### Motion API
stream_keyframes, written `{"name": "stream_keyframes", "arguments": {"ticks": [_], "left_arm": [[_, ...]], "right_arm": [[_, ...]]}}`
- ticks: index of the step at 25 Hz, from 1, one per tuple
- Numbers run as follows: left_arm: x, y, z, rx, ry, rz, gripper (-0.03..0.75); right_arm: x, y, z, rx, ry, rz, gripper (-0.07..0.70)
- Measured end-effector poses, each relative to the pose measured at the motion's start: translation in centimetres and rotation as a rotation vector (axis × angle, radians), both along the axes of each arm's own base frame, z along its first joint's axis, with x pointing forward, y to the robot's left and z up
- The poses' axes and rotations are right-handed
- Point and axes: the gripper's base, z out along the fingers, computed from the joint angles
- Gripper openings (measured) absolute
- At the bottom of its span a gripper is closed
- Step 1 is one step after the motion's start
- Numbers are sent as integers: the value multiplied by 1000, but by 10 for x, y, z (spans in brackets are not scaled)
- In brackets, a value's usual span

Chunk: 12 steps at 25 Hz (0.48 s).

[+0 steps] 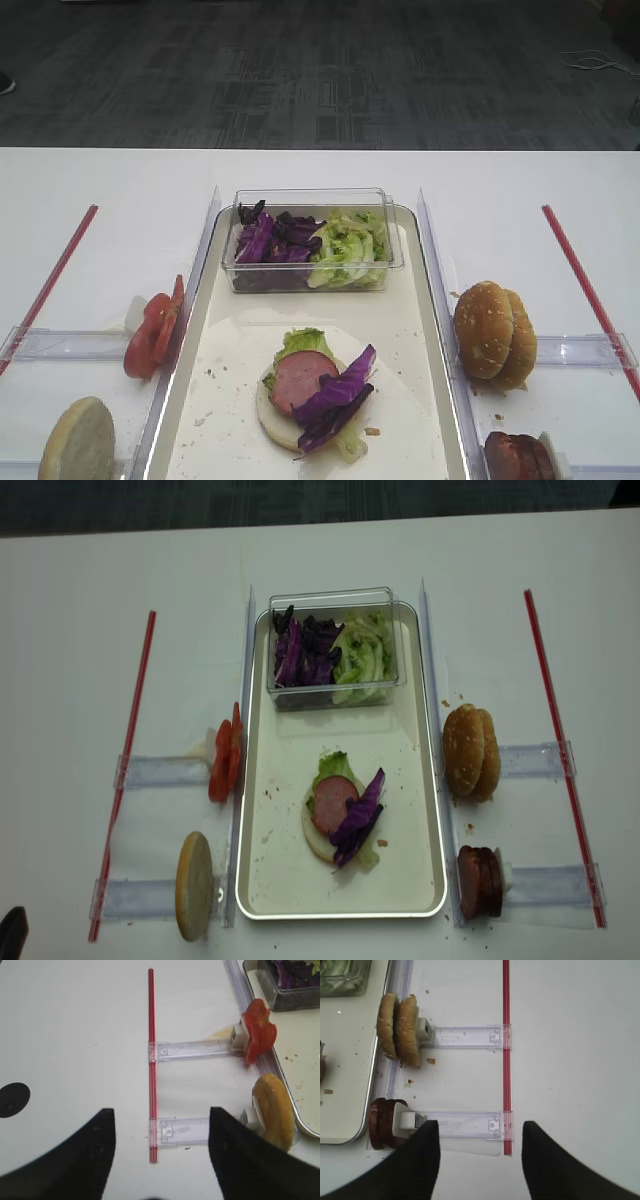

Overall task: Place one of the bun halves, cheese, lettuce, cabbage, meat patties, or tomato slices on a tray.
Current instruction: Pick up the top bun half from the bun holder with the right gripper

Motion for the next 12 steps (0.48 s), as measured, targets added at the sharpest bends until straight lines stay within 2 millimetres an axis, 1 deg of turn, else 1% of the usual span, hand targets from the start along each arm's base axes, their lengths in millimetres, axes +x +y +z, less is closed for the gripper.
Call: {"name": "stream_keyframes", "arguments": {"ticks": [6,12], "left_arm": [[0,0,0,0,-2,0,417],[0,0,0,0,-2,0,417]], "right_arm": [[29,5,17,28,119,-13,387],[66,12,21,56,328,-27,387]]}}
